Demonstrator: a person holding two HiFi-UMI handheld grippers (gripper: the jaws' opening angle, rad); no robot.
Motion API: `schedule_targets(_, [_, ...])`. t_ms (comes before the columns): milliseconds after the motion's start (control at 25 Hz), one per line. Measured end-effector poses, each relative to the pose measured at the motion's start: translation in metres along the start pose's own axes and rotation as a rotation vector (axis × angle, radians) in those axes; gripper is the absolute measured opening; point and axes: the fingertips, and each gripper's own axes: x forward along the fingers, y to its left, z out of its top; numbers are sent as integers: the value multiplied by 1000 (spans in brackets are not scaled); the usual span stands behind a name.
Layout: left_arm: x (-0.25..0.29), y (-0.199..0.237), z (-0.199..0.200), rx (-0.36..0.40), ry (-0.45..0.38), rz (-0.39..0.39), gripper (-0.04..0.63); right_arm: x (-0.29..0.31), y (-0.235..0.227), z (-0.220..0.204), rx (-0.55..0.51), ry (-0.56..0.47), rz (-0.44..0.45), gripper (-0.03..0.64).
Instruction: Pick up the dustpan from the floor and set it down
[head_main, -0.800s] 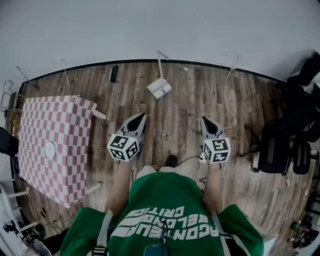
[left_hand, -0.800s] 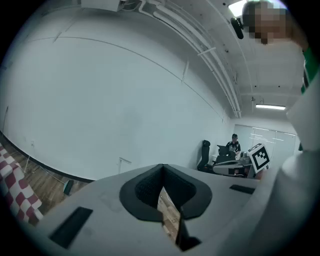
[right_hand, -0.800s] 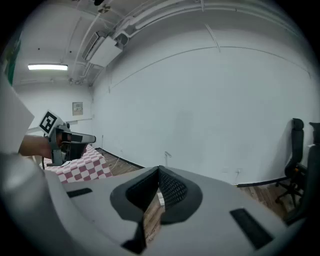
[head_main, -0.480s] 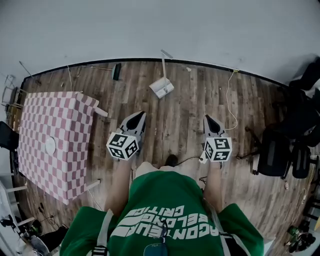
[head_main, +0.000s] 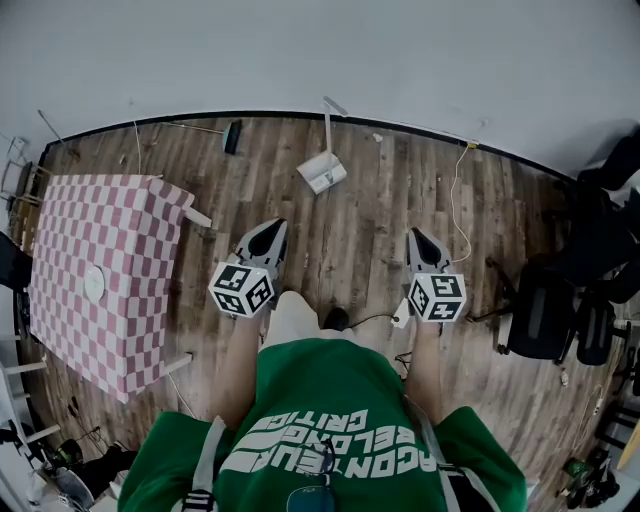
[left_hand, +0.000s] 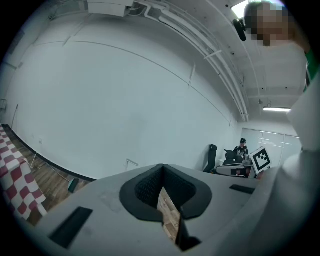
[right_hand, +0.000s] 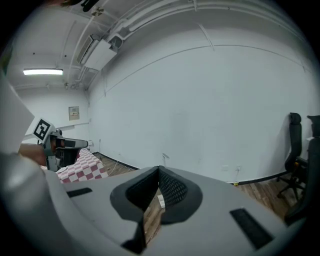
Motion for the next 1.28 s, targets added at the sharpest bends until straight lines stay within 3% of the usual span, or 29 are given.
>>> schedule_targets(360, [44, 42, 18, -24, -24, -8, -3, 53, -3, 25, -27, -1, 15, 8])
schedule_targets(840, [172, 138, 86, -35, -25, -92, -3, 190, -25, 100, -52, 24, -7, 8])
schedule_targets(1080, [212, 186, 108, -80, -20, -178, -3, 261, -21, 123, -64, 66, 12, 8])
schedule_targets(1280, [236, 229, 122, -96, -5, -204, -3, 314, -16, 137, -59, 101, 14, 8])
